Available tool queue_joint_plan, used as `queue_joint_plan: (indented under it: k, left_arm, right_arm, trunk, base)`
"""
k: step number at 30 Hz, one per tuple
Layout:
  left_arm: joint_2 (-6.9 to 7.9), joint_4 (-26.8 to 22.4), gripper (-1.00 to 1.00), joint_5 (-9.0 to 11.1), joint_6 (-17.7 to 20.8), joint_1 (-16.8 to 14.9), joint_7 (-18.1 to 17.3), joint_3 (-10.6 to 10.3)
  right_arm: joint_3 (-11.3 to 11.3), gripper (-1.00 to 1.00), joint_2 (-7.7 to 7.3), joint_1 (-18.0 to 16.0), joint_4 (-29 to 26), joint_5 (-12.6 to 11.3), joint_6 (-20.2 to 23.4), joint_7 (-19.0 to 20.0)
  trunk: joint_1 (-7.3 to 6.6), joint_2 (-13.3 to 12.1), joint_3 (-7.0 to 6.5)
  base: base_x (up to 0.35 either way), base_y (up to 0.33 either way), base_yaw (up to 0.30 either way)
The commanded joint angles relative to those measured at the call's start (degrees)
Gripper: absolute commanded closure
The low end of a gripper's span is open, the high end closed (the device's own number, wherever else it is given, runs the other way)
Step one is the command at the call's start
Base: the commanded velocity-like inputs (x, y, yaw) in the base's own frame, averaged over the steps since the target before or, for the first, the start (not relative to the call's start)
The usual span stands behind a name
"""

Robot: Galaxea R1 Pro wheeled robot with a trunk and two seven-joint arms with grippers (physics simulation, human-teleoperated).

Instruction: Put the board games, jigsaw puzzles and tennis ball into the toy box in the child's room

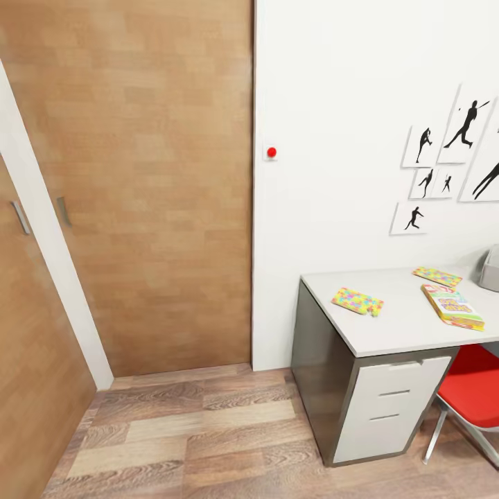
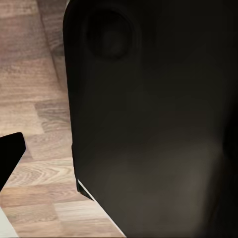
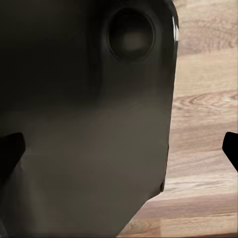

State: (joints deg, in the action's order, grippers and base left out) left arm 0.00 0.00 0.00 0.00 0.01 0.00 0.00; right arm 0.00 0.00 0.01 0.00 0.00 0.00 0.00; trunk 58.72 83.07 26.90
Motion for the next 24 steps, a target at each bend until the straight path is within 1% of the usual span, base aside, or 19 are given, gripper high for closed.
queue_joint_plan:
  k: [1, 4, 6, 7, 10, 24]
  left_arm:
    - [0.00, 0.0, -1.00, 0.0, 0.0, 0.0, 0.0, 0.0]
    - [-0.57, -1.0, -1.00, 0.3, -0.7, -0.1, 0.2, 0.2]
    - [-0.68, -1.0, -1.00, 0.3, -0.8, -0.1, 0.2, 0.2]
    - [-1.01, -1.2, -1.00, 0.4, -1.0, -0.1, 0.2, 0.2]
    - [-1.11, -1.3, -1.00, 0.4, -1.0, -0.1, 0.3, 0.3]
    - [-1.14, -1.4, -1.00, 0.4, -1.1, -0.1, 0.3, 0.3]
  right_arm:
    - [0.0, -1.00, 0.00, 0.0, 0.0, 0.0, 0.0, 0.0]
    - [0.0, -1.00, 0.98, -0.1, -0.5, 0.0, 0.5, -0.1]
    - [0.0, -1.00, 1.25, -0.1, -0.5, 0.0, 0.5, -0.1]
    - [0.1, -1.00, 1.58, -0.1, -0.7, 0.1, 0.7, -0.2]
    - [0.1, -1.00, 2.34, -0.1, -0.7, 0.1, 0.7, -0.2]
    - [-0.1, -1.00, 2.52, -0.1, -0.7, -0.1, 0.2, 0.0]
  trunk:
    - [0.00, 0.0, 0.03]
    - [0.00, 0.0, 0.03]
    - [0.00, 0.0, 0.03]
    - [0.00, 0.0, 0.03]
    - [0.00, 0.0, 0.03]
    - [0.00, 0.0, 0.03]
  base:
    - [0.000, 0.000, 0.000]
    - [0.000, 0.000, 0.000]
    - [0.000, 0.000, 0.000]
    - [0.000, 0.000, 0.000]
    - [0.000, 0.000, 0.000]
    - [0.000, 0.000, 0.000]
